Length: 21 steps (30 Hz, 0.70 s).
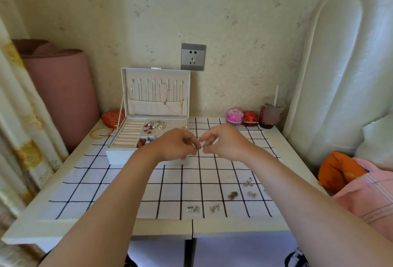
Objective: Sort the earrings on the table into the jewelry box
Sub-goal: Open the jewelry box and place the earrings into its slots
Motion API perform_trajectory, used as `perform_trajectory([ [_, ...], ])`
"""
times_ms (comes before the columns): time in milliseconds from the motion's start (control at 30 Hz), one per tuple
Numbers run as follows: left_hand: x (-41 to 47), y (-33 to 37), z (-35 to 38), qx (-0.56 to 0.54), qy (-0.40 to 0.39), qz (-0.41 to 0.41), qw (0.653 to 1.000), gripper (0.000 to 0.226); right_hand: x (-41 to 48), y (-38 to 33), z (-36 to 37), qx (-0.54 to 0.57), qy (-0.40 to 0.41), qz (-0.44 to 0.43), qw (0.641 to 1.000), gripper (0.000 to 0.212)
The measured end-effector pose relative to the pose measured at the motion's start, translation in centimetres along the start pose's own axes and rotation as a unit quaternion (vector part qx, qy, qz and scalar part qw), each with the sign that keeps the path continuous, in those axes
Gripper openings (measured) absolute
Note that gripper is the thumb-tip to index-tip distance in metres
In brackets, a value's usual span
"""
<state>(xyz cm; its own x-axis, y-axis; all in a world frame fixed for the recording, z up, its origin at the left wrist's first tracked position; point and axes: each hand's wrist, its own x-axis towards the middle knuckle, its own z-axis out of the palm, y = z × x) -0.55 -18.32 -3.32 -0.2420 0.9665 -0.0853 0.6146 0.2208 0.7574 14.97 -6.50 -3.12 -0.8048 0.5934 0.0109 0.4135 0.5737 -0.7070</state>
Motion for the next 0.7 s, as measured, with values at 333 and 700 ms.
perform_trajectory([
  [333,1.0,-1.6,-2.9,-0.100,0.148,-0.018,0.984,0.008,5.5,-3.4,1.9,-0.040,0.094,-0.054,0.993,0.013],
  [700,2.0,-4.9,-6.5,-0.220,0.238,-0.020,0.946,0.014,10.4,-7.1,3.2,0.078,0.060,-0.126,0.987,0.017],
])
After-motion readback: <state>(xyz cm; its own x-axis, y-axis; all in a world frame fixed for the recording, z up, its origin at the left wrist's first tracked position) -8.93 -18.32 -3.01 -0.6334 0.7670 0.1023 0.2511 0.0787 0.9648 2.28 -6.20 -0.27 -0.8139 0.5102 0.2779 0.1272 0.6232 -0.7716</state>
